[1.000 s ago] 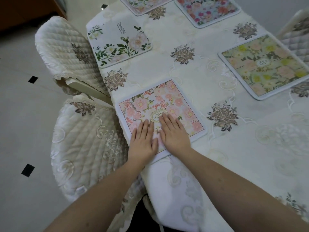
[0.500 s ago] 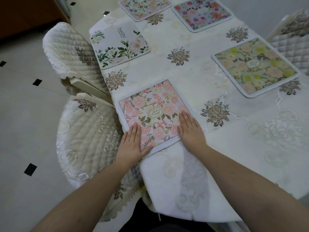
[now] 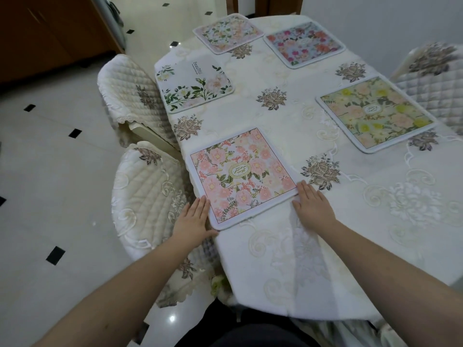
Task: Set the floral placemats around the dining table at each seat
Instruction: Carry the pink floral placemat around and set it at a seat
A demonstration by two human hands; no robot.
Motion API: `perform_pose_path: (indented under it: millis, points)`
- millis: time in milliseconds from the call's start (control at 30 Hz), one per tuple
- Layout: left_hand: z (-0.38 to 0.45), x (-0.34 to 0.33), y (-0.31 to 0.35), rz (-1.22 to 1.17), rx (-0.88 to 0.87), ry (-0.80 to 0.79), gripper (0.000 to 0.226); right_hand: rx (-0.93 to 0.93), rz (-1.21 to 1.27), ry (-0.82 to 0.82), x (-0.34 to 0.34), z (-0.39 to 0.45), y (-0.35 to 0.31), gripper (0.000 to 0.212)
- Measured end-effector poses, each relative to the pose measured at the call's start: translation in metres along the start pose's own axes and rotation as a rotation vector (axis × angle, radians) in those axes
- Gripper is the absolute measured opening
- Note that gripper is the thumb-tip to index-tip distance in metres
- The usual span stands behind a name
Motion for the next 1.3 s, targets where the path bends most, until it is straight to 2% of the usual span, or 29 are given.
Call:
perform_pose_path:
  millis: [167, 300, 600, 833, 1000, 1300]
  points:
    - [-0.019, 0.019, -0.007, -0.143, 0.100, 0.000, 0.076, -0.048, -0.008, -0.039, 0.003, -0.028, -0.006, 0.062]
    - [-0.032, 0.038, -0.011, -0.211, 0.111, 0.134, 0.071, -0.068, -0.020, -0.047, 0.007, -0.056, -0.023, 0.060]
    - [-0.102, 0.076, -0.006, -0.256, -0.016, 0.350, 0.067, -0.100, 0.018, 0.037, 0.038, -0.131, -0.065, 0.059]
    - [-0.171, 0.077, -0.028, -0.227, -0.098, 0.335, 0.067, -0.100, 0.036, 0.020, 0.043, -0.203, -0.122, 0.056]
    - [-0.204, 0.077, -0.046, -0.182, -0.170, 0.350, 0.067, -0.112, 0.080, 0.069, 0.053, -0.245, -0.151, 0.055]
    - [-0.241, 0.093, -0.045, -0.248, -0.231, 0.455, 0.058, -0.076, 0.142, 0.090, 0.066, -0.275, -0.162, 0.053]
Point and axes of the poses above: each hand's wrist, its own z-axis towards the middle knuckle, its own x-axis out of the back of the hand, y = z × x, the point moved 8 cm from there along z, towards the middle knuckle, and after that the axes turned 10 degrees about -x, right-handed, at the moved point
